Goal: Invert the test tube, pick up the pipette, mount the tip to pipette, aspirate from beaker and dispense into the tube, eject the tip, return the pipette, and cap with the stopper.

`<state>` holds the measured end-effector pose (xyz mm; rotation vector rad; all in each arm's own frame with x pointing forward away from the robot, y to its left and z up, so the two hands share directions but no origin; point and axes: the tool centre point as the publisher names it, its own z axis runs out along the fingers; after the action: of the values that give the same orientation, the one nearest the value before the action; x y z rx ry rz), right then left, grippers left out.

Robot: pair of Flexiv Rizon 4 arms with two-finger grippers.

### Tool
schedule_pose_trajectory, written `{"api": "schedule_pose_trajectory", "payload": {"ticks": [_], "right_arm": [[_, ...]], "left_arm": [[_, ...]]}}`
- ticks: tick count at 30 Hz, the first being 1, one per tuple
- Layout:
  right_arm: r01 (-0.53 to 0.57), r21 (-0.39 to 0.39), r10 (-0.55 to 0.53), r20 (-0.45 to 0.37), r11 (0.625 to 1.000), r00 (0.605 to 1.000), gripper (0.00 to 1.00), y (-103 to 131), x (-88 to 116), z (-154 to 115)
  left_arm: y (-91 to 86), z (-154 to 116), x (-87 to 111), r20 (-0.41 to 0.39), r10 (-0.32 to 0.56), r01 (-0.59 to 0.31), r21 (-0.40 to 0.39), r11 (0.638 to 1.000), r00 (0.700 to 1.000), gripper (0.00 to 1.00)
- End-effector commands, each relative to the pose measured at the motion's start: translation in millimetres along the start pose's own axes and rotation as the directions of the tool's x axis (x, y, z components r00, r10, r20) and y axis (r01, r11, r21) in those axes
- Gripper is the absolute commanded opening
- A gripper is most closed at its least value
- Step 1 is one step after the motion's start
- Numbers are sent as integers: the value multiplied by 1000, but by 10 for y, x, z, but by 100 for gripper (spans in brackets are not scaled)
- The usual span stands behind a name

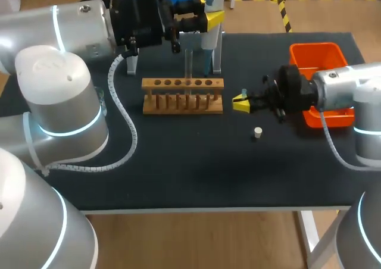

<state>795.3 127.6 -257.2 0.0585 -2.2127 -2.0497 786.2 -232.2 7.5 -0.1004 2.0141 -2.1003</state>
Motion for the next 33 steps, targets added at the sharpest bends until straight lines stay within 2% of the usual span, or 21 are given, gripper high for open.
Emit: {"api": "schedule_pose_trajectory", "payload": {"ticks": [1, 8, 17, 33], "right_arm": [[5, 0, -5, -18, 1000, 1000, 0, 24, -117, 113], [16, -3, -16, -35, 1000, 999, 0, 79, -163, 268], [29, -1, -29, -61, 1000, 998, 0, 158, -124, 497], [36, -5, -36, -87, 999, 996, 0, 270, -87, 704]], "left_arm": [[-6, -2, -9, -3, 0, 0, -1, 1000, 1000, 0], [-6, -2, -9, -3, 0, 0, -1, 1000, 1000, 0], [-6, -2, -9, -3, 0, 0, -1, 1000, 1000, 0], [-6, -2, -9, -3, 0, 0, -1, 1000, 1000, 0]]}}
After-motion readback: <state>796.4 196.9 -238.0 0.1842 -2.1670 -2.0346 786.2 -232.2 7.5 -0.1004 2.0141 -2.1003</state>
